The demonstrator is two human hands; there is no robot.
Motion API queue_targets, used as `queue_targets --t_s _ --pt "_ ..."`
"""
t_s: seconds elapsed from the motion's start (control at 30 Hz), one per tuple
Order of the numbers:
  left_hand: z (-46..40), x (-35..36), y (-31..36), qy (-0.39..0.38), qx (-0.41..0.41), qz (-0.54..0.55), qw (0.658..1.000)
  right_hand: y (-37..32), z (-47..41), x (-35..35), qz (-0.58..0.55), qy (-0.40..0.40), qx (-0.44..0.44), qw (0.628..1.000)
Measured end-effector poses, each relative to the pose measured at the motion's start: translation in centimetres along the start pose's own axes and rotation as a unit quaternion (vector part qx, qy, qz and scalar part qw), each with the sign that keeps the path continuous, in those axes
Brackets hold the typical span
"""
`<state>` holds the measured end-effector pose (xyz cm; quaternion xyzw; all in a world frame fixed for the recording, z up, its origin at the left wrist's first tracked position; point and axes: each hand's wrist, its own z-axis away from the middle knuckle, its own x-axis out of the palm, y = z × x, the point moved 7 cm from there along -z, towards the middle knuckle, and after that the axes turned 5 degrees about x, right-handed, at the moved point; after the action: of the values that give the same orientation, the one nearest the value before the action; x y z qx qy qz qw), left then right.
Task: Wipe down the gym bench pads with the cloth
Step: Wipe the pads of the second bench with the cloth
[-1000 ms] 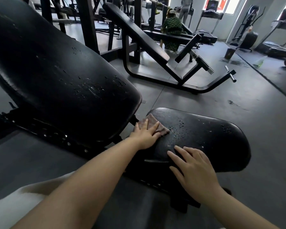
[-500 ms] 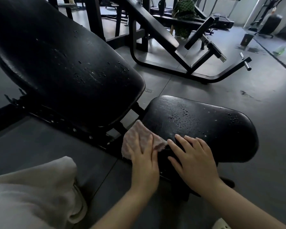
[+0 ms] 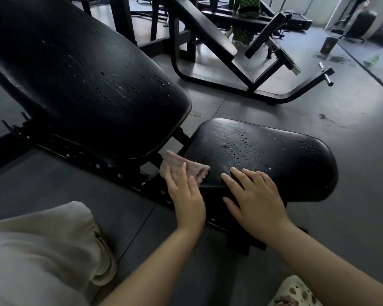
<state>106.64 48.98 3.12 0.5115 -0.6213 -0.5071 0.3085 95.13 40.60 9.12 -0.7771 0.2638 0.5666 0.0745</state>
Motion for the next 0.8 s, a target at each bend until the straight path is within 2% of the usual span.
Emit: queue_targets --t_s 0.03,0.1,0.17,0.27,0.33,0.43,0.5,0.6,0.7,0.8 --pt "1.4 0.7 0.6 -0.011 0.015 -0.020 1.000 0.1 0.0 -0.1 0.001 -0.001 -0.004 1.000" --pt "4.2 2.4 1.9 -0.083 0.046 -0.087 0.992 0.4 0.0 -0.4 -0.002 0.003 -0.010 1.000" --pt "6.2 2.7 2.7 -0.140 0.121 -0.181 0.966 1.0 0.2 -1.0 -0.009 0.011 -0.006 1.000" --pt "5.1 0.3 2.7 -0.157 0.288 -0.336 0.883 2.8 1.0 -2.2 -0.014 0.034 0.003 0.999" --pt "2.8 -1.3 2.6 -0.161 0.400 -0.398 0.810 4.7 1.6 -2.7 -0.001 0.032 0.018 0.999" --pt "0.7 -0.9 1.8 -0.220 0.517 -0.433 0.704 8.1 2.6 -2.7 0.007 0.023 0.092 0.995" --pt "0.9 0.5 1.7 -0.263 0.552 -0.427 0.666 9.5 3.4 -2.8 -0.019 0.035 0.146 0.988" --pt "3.0 4.0 3.8 -0.269 0.586 -0.416 0.642 10.4 3.8 -3.5 -0.044 0.077 0.191 0.978" --pt "6.0 9.3 6.8 -0.282 0.590 -0.399 0.643 11.7 4.1 -4.4 -0.057 0.113 0.197 0.972" --pt "8.0 15.0 9.7 -0.327 0.575 -0.410 0.629 14.9 4.9 -4.8 -0.144 0.117 0.280 0.942"
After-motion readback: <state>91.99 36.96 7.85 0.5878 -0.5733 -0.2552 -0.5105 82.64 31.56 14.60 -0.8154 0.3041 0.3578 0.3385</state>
